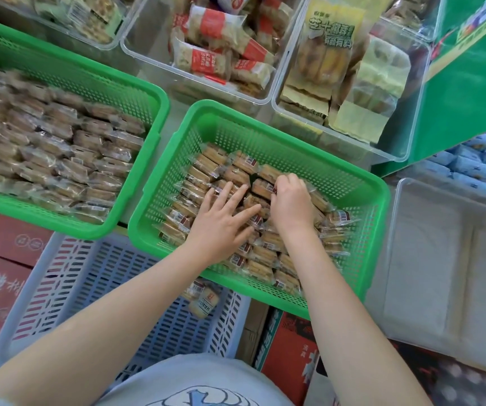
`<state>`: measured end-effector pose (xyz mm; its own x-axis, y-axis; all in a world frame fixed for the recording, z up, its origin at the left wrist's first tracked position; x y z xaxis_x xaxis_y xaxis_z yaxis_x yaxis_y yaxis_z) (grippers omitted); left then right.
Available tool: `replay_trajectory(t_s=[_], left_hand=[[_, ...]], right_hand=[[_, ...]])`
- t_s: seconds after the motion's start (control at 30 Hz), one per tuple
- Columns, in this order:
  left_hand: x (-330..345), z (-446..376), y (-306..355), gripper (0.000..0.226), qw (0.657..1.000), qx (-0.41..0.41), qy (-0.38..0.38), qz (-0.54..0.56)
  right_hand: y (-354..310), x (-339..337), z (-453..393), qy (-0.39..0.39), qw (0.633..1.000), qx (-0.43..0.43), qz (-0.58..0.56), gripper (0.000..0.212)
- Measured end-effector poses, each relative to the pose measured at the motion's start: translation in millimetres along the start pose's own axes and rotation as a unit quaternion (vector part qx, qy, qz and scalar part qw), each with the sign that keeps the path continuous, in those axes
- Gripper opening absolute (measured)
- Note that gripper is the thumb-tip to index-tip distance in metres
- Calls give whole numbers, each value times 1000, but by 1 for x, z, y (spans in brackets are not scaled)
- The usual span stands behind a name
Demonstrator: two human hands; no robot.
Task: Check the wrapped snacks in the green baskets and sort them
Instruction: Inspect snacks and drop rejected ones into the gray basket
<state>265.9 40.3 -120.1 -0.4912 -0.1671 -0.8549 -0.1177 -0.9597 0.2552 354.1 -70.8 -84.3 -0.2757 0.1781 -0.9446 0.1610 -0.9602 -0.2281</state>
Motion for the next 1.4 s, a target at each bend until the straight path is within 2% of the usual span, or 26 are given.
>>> replay_trajectory(t_s=[0.2, 0.4, 0.57, 0.67, 0.73, 0.83, 0.93, 1.0, 1.07, 1.13, 1.2, 1.27, 1.33, 1.4], left_hand=[[-2, 1, -2, 66, 1000, -13, 15, 10], [-4, 2, -6, 73, 999, -29, 13, 10], [-5, 1, -2, 65, 999, -11, 21, 25], [1, 0, 6, 62, 1000, 23, -7, -9], [7, -1, 7, 64, 999, 26, -33, -31], [3, -1, 7, 62, 999, 15, -32, -24], [-17, 2, 7, 53, 997, 1, 12, 83], [-37, 10, -3, 44, 963, -45, 82, 251], [-56, 24, -19, 35, 891, -96, 151, 417], [-74, 40, -19, 32, 822, -96, 167, 535], [-88, 52, -4, 38, 786, -56, 119, 604], [-91, 63, 16, 40, 771, -25, 44, 635], [-85, 75, 26, 23, 734, -31, 4, 678], [-75, 87, 29, 12, 678, -53, -22, 733]], right_hand=[[-3, -4, 6, 24, 999, -32, -14, 8], [10, -4, 6, 4, 996, -32, -81, 7], [14, -4, 7, -21, 990, -25, -141, 9], [20, -7, 5, -26, 984, -1, -176, 12], [21, -14, 7, -4, 979, 0, -204, 11], [17, -38, 18, 74, 969, -18, -233, 7], [18, -67, 35, 150, 951, -24, -270, 5], [21, -83, 47, 171, 937, -22, -303, 6], [22, -90, 56, 135, 928, -18, -346, 8], [16, -91, 66, 59, 913, -14, -403, 15], [7, -94, 79, 5, 902, -17, -431, 21], [0, -98, 91, -17, 894, -11, -448, 23], [-3, -100, 104, -28, 876, -4, -481, 20], [-2, -102, 119, -24, 845, 16, -534, 14]])
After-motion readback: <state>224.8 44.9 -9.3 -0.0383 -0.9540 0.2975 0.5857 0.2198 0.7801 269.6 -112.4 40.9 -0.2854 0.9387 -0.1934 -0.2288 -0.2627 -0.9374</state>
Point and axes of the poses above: each hand's wrist, its own z-axis away from the middle knuckle, its own x-axis out of the palm, y = z × x, the point moved 9 cm from there along -z, towards the middle knuckle, and after that the axes turned 4 degrees about -y, right-handed, at the moved point
